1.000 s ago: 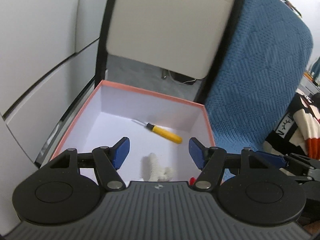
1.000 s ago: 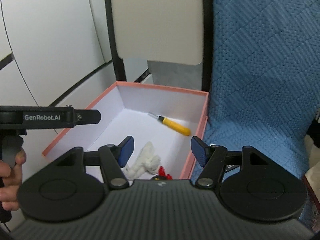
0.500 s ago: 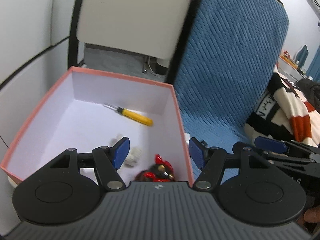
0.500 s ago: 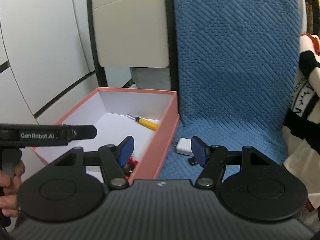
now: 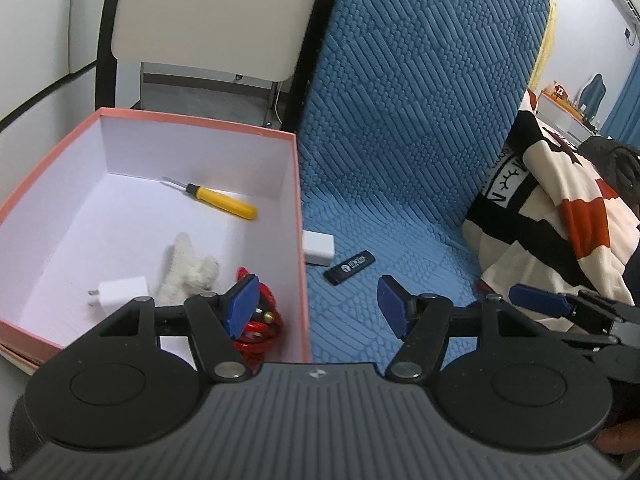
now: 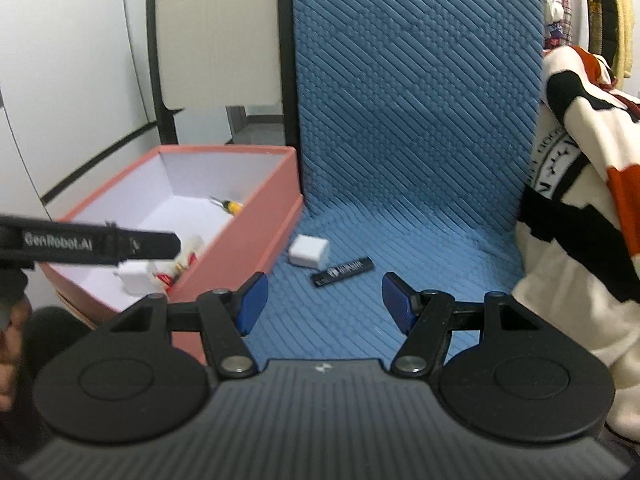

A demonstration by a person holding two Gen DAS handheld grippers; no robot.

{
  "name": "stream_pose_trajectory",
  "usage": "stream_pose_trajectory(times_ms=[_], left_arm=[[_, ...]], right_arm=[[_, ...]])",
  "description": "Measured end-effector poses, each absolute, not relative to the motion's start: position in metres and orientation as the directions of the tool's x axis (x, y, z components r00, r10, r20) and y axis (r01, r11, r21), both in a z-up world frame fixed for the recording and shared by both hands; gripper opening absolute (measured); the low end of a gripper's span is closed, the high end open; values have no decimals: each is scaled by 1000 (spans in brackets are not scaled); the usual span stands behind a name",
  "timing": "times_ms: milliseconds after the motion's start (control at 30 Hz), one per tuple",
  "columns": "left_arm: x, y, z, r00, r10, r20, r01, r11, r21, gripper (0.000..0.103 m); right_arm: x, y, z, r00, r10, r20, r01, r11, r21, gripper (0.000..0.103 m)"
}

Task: Organize rigid objects
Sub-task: 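Move both tools back over the seat toward the small charger and black USB stick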

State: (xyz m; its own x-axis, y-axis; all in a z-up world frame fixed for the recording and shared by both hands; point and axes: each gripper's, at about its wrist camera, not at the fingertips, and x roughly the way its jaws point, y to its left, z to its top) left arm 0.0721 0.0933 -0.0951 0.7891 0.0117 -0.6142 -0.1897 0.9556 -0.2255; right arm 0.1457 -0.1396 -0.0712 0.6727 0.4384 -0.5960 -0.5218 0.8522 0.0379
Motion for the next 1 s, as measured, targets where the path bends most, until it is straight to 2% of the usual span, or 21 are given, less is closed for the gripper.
stream_pose_trajectory(times_ms=[200, 467, 733, 1000], left_arm=[[72, 71, -108, 773, -9, -635, -190, 951, -245, 70], [78, 51, -119, 741, -3, -671, -172, 966, -194, 70], [98, 36, -116, 711, 7, -703, -93, 992, -83, 70], [133, 37, -101, 671, -19, -742, 41, 999, 11, 70]], right_arm=[[146, -161, -82, 668, 431, -606, -523, 852, 30, 66], [150, -176, -103, 654, 436, -619, -503, 861, 74, 66], [155, -167, -112, 657, 459, -599, -542, 839, 49, 66], [178, -172, -112, 623, 513, -591, -540, 828, 150, 66]])
